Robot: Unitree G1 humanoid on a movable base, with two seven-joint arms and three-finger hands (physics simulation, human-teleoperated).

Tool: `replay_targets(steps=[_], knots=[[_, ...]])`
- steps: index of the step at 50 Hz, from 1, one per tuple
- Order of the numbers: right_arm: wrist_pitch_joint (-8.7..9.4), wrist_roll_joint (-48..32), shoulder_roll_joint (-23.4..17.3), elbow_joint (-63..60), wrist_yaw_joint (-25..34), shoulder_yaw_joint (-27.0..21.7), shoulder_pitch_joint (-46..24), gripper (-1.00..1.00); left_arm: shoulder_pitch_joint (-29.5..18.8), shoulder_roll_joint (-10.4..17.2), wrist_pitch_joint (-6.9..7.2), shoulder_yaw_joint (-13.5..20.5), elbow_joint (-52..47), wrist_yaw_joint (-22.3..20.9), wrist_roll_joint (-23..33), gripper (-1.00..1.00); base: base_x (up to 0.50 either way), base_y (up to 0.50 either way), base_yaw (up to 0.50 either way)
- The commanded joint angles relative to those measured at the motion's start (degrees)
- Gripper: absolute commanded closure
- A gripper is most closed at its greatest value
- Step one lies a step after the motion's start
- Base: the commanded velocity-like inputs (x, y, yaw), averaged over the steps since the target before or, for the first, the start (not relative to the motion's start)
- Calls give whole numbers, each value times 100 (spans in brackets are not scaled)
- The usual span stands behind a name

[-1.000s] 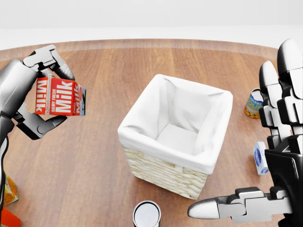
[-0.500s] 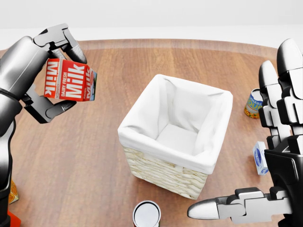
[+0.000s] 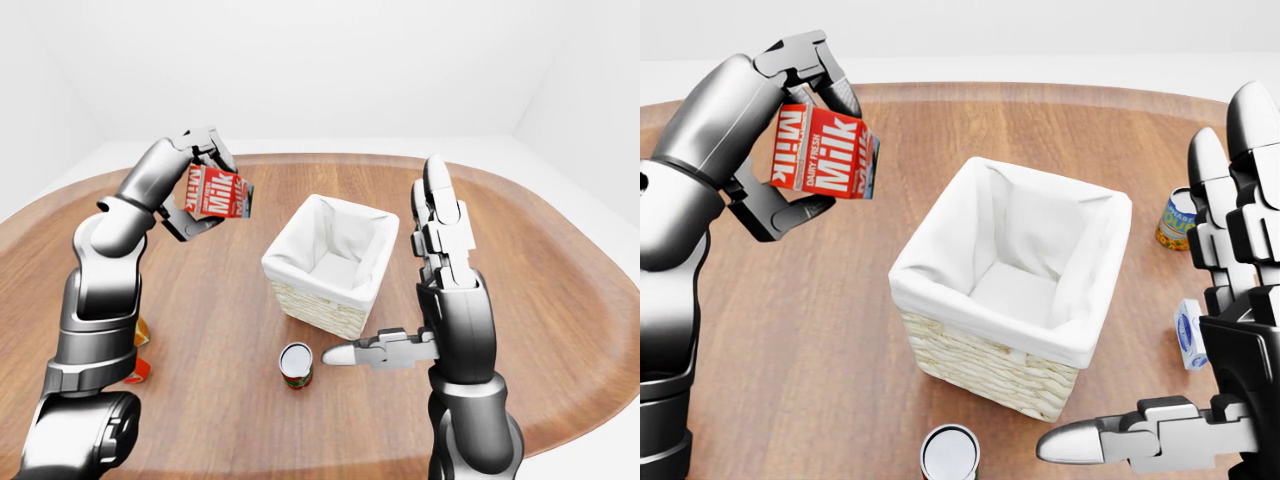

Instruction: Pick the milk and place it in the basket.

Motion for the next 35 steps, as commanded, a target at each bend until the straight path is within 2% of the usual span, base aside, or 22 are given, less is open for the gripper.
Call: replay_targets(steps=[1, 25, 35], knots=[[0, -4, 0, 8, -2, -5, -1, -100, -202, -176, 0, -60, 9, 183, -32, 100, 0, 0, 0], [0, -10, 0, 34, -16, -5, -2, -100, -384, -580, 0, -350, 147, 108, 257, 100, 0, 0, 0], [0, 2, 0, -2, -9, -17, -16, -100, -439, -669, 0, -398, 209, 103, 311, 100, 0, 0, 0]])
